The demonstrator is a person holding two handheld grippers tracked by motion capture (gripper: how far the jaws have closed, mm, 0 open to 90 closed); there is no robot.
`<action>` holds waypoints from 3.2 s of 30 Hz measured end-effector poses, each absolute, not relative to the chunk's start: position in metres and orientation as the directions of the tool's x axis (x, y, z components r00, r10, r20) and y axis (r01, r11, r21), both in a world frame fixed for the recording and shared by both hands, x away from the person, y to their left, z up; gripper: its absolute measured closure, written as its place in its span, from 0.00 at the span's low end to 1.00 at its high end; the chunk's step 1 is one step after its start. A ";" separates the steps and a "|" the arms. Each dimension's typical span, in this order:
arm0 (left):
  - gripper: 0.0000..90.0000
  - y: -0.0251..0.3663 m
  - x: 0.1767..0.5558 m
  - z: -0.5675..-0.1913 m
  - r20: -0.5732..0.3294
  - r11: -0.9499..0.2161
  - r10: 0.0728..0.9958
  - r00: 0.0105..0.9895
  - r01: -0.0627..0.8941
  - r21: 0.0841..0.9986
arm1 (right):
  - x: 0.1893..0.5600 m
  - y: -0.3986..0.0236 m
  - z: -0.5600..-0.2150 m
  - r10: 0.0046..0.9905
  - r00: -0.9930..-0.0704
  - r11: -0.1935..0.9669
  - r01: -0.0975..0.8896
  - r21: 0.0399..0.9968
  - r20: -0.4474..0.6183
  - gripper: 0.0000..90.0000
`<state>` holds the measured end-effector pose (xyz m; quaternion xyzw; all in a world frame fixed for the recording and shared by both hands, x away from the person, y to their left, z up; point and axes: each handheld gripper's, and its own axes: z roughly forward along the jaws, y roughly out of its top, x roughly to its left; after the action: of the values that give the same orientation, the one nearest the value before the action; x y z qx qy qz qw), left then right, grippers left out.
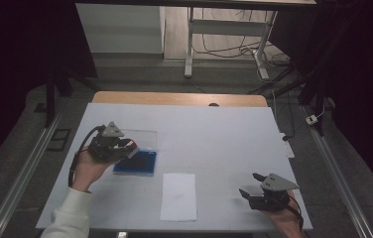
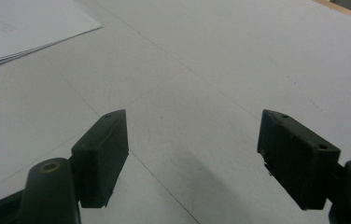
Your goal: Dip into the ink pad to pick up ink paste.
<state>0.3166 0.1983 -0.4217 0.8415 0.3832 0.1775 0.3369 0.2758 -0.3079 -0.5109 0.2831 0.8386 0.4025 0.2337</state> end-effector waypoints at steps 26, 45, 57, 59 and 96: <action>0.78 0.198 0.333 -0.454 0.001 -0.510 0.761 0.649 0.596 0.620 | 0.276 -0.308 -0.513 0.662 -0.732 0.523 0.295 0.800 -0.164 0.27; 0.78 0.191 0.345 -0.482 -0.010 -0.544 0.757 0.653 0.638 0.545 | 0.276 -0.308 -0.514 0.659 -0.734 0.529 0.297 0.795 -0.165 0.27; 0.78 0.190 0.345 -0.482 -0.005 -0.546 0.758 0.652 0.639 0.541 | 0.276 -0.307 -0.514 0.655 -0.738 0.532 0.295 0.794 -0.164 0.27; 0.78 0.190 0.345 -0.482 -0.002 -0.548 0.758 0.653 0.639 0.540 | 0.276 -0.307 -0.514 0.655 -0.738 0.533 0.295 0.793 -0.165 0.27; 0.79 0.180 0.345 -0.485 0.038 -0.574 0.764 0.644 0.653 0.494 | 0.275 -0.303 -0.514 0.648 -0.743 0.541 0.292 0.789 -0.170 0.27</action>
<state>0.3452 0.1798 -0.4850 0.8785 0.4033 0.1244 0.2238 0.2753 -0.3030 -0.5139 0.2772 0.8477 0.3907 0.2278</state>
